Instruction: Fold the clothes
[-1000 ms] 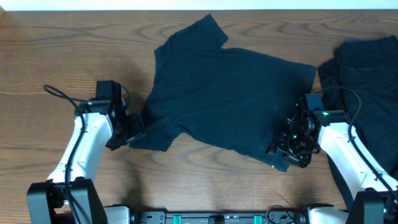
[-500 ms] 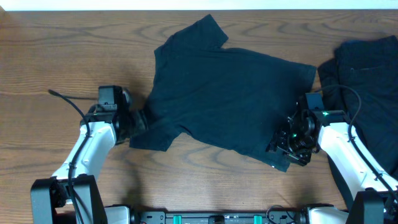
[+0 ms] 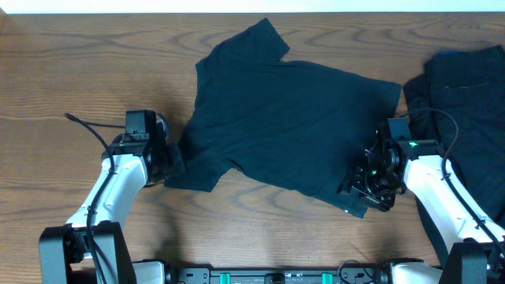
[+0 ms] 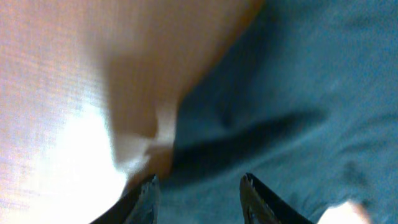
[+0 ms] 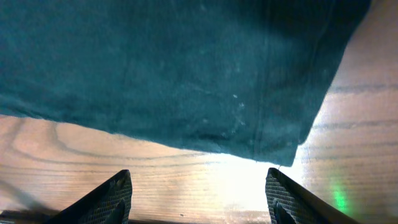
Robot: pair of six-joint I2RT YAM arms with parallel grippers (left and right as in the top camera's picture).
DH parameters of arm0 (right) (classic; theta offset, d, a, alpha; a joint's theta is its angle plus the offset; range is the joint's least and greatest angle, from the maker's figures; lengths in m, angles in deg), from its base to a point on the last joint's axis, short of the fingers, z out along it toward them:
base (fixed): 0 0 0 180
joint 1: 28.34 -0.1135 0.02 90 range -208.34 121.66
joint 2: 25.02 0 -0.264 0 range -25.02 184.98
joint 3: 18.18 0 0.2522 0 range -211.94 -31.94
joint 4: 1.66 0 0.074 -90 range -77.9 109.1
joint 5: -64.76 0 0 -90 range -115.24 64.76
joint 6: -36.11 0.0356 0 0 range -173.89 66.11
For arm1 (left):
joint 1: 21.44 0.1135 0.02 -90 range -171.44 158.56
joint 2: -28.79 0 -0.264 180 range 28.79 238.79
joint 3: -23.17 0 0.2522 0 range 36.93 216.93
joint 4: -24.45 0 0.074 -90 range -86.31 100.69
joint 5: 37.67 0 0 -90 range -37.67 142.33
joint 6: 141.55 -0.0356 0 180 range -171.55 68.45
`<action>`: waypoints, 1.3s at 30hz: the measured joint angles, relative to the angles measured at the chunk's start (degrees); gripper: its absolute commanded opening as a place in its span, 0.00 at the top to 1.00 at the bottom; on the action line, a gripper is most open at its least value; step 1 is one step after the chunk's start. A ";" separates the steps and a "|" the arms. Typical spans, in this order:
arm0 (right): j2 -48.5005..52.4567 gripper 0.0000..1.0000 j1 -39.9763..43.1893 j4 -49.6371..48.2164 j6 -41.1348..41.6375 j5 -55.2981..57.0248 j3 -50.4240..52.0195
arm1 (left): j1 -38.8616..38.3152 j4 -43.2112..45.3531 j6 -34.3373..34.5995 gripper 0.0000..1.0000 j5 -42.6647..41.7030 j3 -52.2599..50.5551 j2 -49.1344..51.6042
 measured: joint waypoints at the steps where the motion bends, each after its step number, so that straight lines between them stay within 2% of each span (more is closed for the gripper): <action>1: 0.00 0.33 0.00 0.22 0.00 0.04 0.00 | 0.00 -1.03 -0.24 0.51 0.09 -0.04 0.00; 8: 0.00 0.32 0.00 0.33 0.00 1.31 0.00 | 0.00 -5.46 -0.17 0.51 3.67 -0.07 0.39; 22: 0.00 0.33 0.00 -0.15 0.11 2.51 0.48 | 0.00 -2.56 0.26 0.50 6.16 -2.40 3.13; 32: 0.00 0.33 0.00 -4.55 3.45 3.80 7.87 | 0.00 -1.81 0.26 0.50 5.95 -2.40 3.13; 39: 0.00 0.34 0.00 -5.86 5.16 5.07 9.40 | 0.00 -1.09 0.26 0.49 5.60 -2.38 3.17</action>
